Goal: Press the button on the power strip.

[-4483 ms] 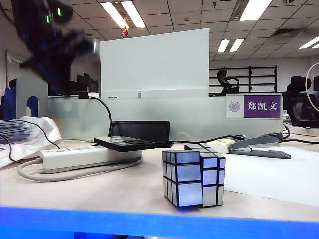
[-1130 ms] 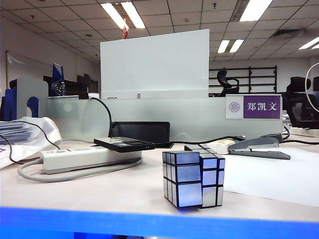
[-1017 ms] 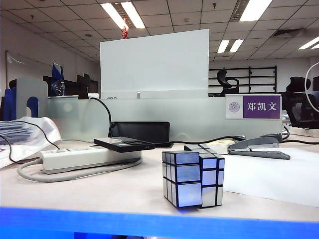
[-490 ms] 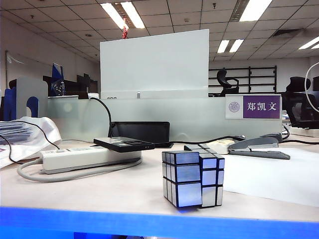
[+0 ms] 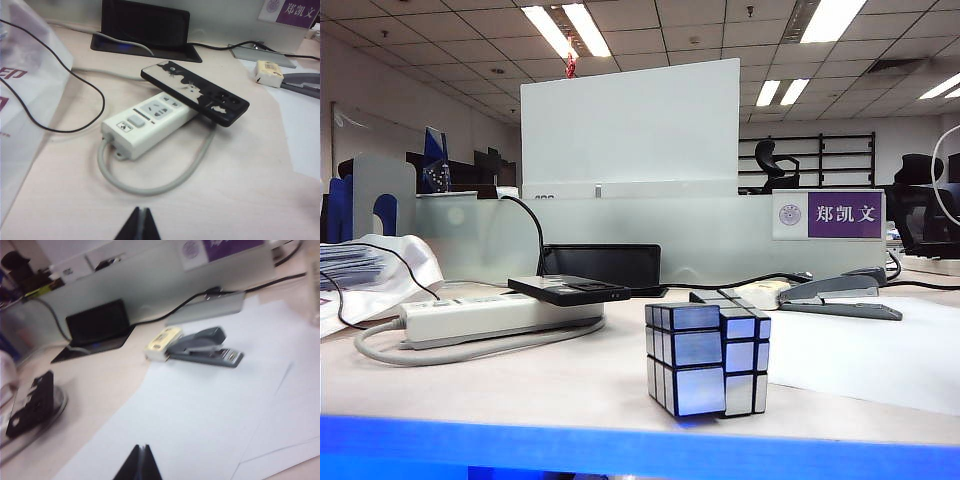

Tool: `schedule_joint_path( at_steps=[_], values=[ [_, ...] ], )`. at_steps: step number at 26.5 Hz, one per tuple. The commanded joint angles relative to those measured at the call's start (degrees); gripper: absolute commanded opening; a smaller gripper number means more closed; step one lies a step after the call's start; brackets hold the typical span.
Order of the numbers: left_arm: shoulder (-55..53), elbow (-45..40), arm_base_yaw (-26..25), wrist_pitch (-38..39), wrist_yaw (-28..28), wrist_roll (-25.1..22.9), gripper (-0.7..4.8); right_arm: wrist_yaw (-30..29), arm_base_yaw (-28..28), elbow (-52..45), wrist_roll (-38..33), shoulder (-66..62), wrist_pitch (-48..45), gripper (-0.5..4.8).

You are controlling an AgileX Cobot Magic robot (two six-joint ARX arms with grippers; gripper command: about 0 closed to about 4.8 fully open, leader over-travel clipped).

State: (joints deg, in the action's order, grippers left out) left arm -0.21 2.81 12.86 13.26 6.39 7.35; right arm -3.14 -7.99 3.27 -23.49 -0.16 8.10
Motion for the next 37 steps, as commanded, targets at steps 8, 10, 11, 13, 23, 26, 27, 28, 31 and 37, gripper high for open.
schedule_joint_path(
  at_steps=[8, 10, 11, 13, 23, 26, 27, 28, 31, 37],
  values=[
    [0.09, -2.27, -0.02, -4.15, -0.2, -0.09, -0.05, -3.65, 0.0, -1.29, 12.61, 0.07, -0.61, 0.0],
    [0.09, -2.27, -0.02, -4.15, -0.46, -0.33, -0.05, -4.7, 0.02, -1.42, 15.98, 0.07, -0.66, 0.0],
    [0.09, -2.27, -0.02, -4.15, -0.66, -0.37, -0.05, -4.68, 0.0, -1.57, 16.74, 0.07, -0.7, 0.0],
    [0.09, -2.27, -0.02, -4.15, -1.79, -0.46, -0.05, -4.7, 0.0, -2.01, 17.27, 0.07, -0.66, 0.0],
    [0.09, -2.27, -0.02, -4.37, -4.2, -0.17, -0.05, -4.48, -0.02, -2.14, 18.69, 0.07, -1.95, 0.0],
    [0.09, -2.27, -0.02, -4.31, -4.02, -0.22, -0.05, -4.46, 0.0, -2.14, 18.69, 0.07, -1.7, 0.0],
    [0.09, -2.27, -0.02, -4.33, -4.02, -0.22, -0.05, -4.48, -0.02, -2.14, 18.67, 0.07, -1.7, 0.0],
    [0.09, -2.27, -0.02, -4.31, -4.02, -0.22, -0.05, -4.48, -0.02, -2.14, 18.67, 0.07, -1.7, 0.0],
    [0.09, -2.27, -0.02, -4.31, -4.02, -0.22, -0.05, -4.48, -0.02, -2.14, 18.69, 0.07, -1.7, 0.0],
    [0.09, -2.27, -0.02, -4.31, -4.02, -0.22, -0.05, -4.48, -0.02, -2.14, 18.67, 0.07, -1.7, 0.0]
  ],
)
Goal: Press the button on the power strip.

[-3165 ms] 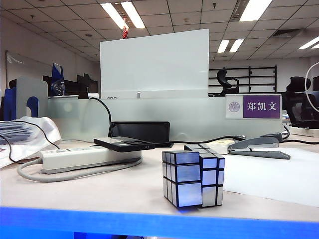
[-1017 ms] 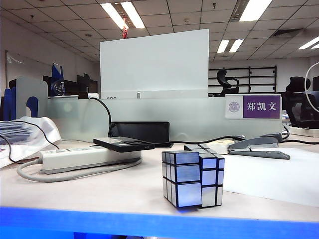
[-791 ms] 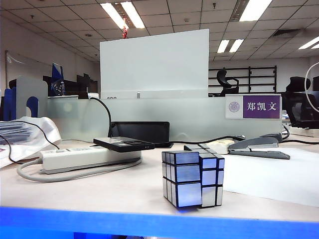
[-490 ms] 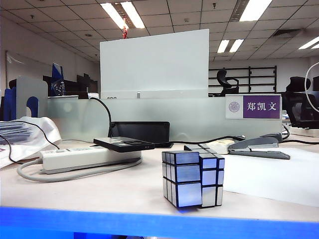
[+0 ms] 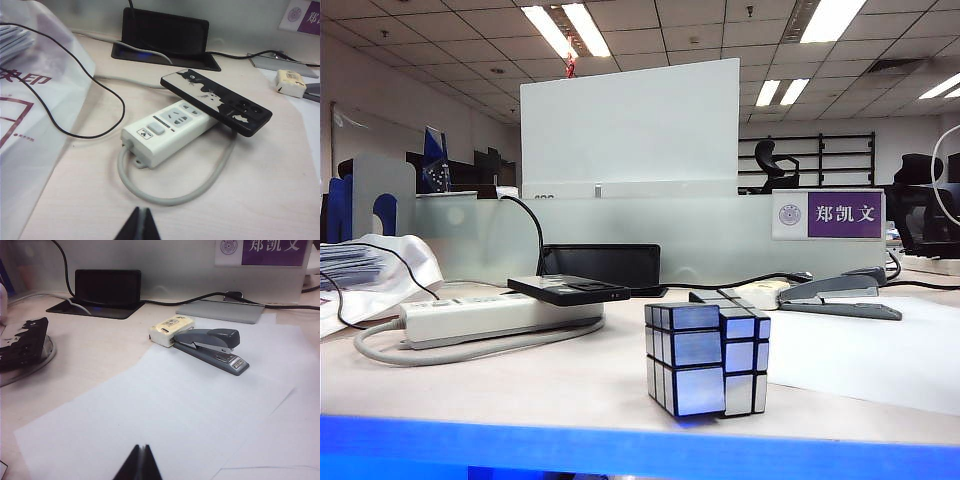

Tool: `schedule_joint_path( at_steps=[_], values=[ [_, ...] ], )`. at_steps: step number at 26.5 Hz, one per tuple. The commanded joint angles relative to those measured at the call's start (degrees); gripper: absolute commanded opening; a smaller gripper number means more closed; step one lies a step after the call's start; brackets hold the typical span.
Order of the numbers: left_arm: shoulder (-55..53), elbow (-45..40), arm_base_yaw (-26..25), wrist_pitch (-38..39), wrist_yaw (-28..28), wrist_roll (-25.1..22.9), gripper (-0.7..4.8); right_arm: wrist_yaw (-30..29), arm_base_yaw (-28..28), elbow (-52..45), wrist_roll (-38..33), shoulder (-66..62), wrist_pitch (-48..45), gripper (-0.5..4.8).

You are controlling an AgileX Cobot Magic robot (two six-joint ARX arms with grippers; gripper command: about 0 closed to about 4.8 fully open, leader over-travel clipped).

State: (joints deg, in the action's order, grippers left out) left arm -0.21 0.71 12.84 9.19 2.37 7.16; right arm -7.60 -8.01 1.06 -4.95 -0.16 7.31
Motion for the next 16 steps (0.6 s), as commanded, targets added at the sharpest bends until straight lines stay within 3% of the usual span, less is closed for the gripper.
schedule_joint_path(
  at_steps=[1, 4, 6, 9, 12, 16],
  values=[
    [0.09, -0.17, 0.0, -0.24, 0.0, -0.02, -0.05, -0.02, 0.0, 0.07, 0.15, 0.07, -0.92, 0.0],
    [0.11, -0.15, -1.29, -0.2, 0.5, -0.04, -0.05, 0.0, 0.02, 0.07, 0.15, 0.07, -0.9, 0.0],
    [0.11, -0.15, -5.55, -0.07, 1.57, -0.31, -0.05, 0.0, 0.0, 0.07, 0.13, 0.07, -0.9, 0.0],
    [0.09, -0.15, -14.62, -0.2, 1.38, -5.31, -0.05, -0.02, 0.02, 0.07, 0.15, 0.07, -0.9, 0.0],
    [0.09, -0.17, -20.48, -1.31, 1.46, -5.44, -0.05, -0.02, 0.02, 0.07, 0.13, 0.07, -0.9, 0.0],
    [0.09, -0.17, -24.46, -4.17, 1.62, -6.62, -0.05, -0.02, 0.0, 0.07, 0.15, 0.07, -0.9, 0.0]
  ],
)
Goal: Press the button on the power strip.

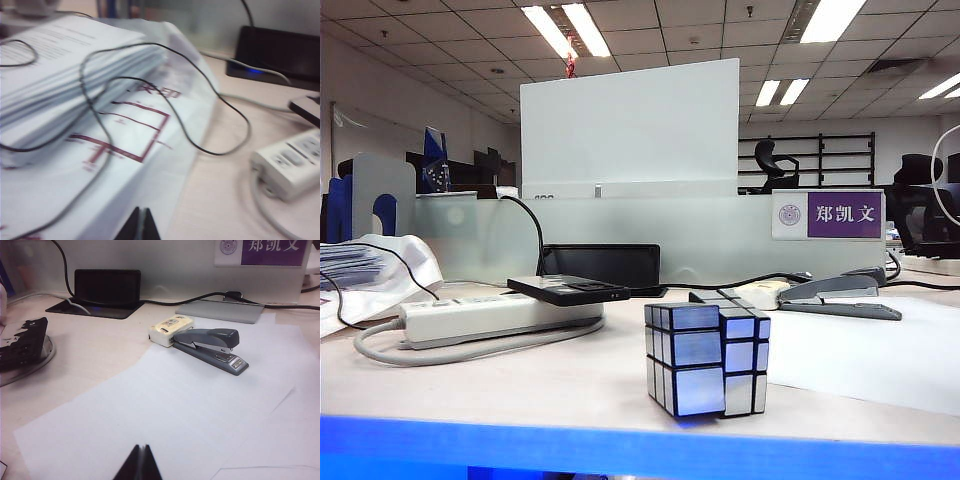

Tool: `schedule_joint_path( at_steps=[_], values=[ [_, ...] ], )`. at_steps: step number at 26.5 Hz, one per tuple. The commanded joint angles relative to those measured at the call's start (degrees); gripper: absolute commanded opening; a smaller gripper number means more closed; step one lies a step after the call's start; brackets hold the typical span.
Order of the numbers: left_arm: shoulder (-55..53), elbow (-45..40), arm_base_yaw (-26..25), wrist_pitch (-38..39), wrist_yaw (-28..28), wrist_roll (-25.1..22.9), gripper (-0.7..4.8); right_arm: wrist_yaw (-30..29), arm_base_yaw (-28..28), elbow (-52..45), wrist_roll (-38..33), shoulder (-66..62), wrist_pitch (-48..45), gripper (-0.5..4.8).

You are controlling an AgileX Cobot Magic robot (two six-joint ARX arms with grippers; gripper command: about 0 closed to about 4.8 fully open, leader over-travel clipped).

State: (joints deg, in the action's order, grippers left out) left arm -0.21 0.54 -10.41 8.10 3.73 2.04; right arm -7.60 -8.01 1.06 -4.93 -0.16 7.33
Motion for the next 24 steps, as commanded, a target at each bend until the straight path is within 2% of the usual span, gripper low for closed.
schedule_joint_path(
  at_steps=[1, 13, 24],
  values=[
    [0.09, 0.0, -1.14, -3.8, 0.37, -2.25, -0.05, 0.0, 0.0, 0.07, 0.13, 0.07, -0.92, 0.0],
    [0.09, 0.0, 0.83, -4.85, 1.92, -2.36, -0.05, -0.02, 0.02, 0.07, 0.13, 0.07, -0.92, 0.0],
    [0.09, 0.0, 2.14, -5.7, 3.17, 0.37, -0.05, 0.0, 0.02, 0.07, 0.13, 0.07, -0.92, 0.0]
  ],
)
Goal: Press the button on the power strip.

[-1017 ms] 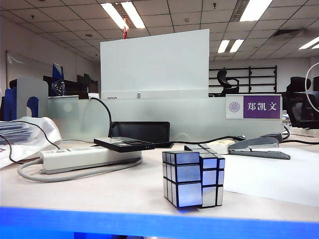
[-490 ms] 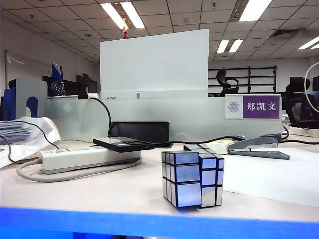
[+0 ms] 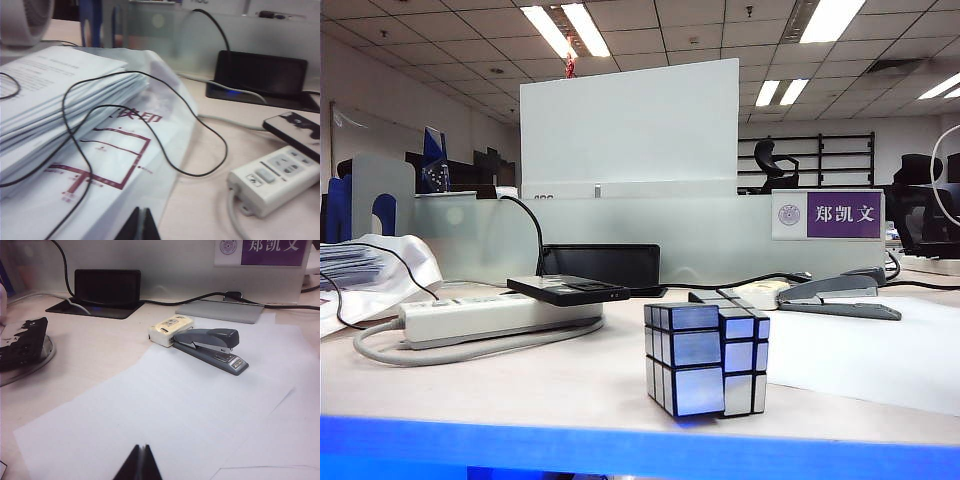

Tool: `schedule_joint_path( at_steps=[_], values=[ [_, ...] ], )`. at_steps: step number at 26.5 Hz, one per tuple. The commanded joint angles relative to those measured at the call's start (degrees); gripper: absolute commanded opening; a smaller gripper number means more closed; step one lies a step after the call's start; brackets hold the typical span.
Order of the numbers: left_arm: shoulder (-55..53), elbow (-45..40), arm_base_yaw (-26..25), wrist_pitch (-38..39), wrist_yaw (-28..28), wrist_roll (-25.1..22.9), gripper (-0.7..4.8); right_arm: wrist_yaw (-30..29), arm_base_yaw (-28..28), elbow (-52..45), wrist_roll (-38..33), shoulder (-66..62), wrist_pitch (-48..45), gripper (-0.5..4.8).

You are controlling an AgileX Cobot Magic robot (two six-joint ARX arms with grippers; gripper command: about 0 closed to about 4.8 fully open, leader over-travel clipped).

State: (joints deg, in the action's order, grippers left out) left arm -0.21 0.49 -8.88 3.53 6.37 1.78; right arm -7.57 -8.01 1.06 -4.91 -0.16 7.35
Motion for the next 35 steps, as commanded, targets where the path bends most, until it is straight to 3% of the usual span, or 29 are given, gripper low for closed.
schedule_joint_path(
  at_steps=[1, 16, 26, 35],
  values=[
    [0.09, 0.04, 0.92, -1.16, 0.68, 0.66, -0.05, -0.04, 0.02, 0.07, 0.11, 0.07, -0.94, 0.0],
    [0.09, 0.04, 2.21, -4.48, 1.75, 1.9, -0.05, -0.02, 0.02, 0.07, 0.11, 0.07, -0.94, 0.0],
    [0.09, 0.04, 4.87, -4.5, -2.34, 3.04, -0.05, -0.02, 0.02, 0.07, 0.09, 0.07, -0.94, 0.0],
    [0.09, 0.04, 4.87, -4.44, -2.29, 3.15, -0.05, -0.02, 0.02, 0.07, 0.11, 0.07, -0.94, 0.0]
  ],
)
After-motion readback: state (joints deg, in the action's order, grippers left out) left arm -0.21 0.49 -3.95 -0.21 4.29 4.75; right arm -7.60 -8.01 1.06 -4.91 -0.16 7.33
